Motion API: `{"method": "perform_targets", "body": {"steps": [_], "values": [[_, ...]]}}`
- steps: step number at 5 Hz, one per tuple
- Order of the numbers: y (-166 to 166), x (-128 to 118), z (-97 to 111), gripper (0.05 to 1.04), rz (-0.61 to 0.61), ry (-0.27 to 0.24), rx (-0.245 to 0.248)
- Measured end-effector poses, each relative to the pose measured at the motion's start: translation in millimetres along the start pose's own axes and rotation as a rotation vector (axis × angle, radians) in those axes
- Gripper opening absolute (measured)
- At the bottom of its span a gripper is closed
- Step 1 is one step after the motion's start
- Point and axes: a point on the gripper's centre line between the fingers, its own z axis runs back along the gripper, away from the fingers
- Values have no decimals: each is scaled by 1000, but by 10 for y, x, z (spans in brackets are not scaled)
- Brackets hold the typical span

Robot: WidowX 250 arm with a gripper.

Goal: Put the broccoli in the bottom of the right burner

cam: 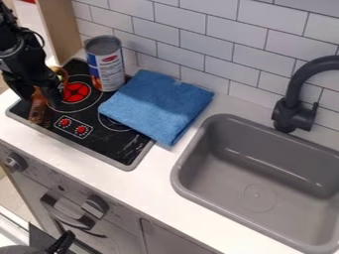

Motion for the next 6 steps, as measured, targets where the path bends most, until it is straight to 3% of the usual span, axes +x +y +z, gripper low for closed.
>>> {"method": "perform_targets", "body": {"steps": [1, 3, 4, 5, 6], "values": [[-29, -62, -90, 999, -4, 25, -17], [219, 94, -238, 999, -302, -6, 36], [473, 276, -316, 999, -396, 15, 82], [650, 482, -379, 999, -409, 48, 124], [784, 661, -368, 999, -409, 39, 140]]}}
